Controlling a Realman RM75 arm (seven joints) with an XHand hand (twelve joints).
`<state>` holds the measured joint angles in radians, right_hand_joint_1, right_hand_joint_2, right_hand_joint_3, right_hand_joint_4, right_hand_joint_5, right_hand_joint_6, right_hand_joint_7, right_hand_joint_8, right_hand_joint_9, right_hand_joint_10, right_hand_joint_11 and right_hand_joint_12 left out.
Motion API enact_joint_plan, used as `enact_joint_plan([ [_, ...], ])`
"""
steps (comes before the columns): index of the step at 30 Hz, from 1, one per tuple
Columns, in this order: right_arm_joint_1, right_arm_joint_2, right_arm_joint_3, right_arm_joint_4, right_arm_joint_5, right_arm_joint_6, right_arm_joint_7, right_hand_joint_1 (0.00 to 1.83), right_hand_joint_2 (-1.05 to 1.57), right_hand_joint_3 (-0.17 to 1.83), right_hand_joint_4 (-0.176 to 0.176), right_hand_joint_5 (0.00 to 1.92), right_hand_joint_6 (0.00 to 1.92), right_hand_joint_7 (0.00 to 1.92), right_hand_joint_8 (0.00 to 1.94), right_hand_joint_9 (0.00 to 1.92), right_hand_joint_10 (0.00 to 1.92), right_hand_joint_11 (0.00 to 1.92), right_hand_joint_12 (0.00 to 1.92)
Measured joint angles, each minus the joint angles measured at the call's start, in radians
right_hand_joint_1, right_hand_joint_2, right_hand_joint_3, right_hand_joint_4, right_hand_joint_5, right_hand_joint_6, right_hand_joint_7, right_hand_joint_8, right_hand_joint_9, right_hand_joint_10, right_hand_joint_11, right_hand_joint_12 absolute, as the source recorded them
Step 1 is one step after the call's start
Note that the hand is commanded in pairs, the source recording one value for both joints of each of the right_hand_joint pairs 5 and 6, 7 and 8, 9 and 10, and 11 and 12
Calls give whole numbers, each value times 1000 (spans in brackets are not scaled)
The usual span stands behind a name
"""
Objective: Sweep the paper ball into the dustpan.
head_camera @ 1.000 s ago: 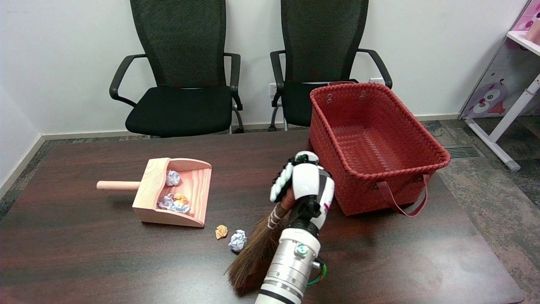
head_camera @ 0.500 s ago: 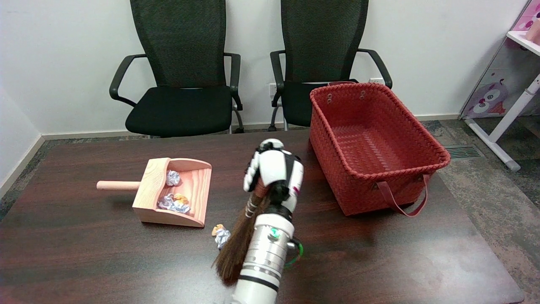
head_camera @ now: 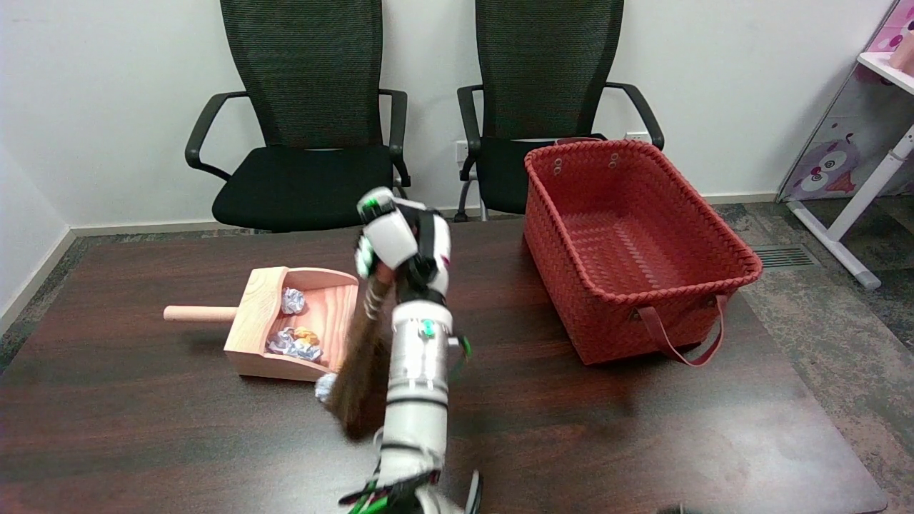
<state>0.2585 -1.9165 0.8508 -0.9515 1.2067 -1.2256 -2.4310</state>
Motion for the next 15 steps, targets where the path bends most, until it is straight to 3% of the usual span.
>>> enact_joint_plan([
  [10,206,143,-147,12,119,96,196,708,510,1574,0,1920,1920,1920,1920,1920,1920,1920,1920],
  [15,269,190,-195,5,149,121,279,705,742,1422,-2,1920,1920,1920,1920,1920,1920,1920,1920],
])
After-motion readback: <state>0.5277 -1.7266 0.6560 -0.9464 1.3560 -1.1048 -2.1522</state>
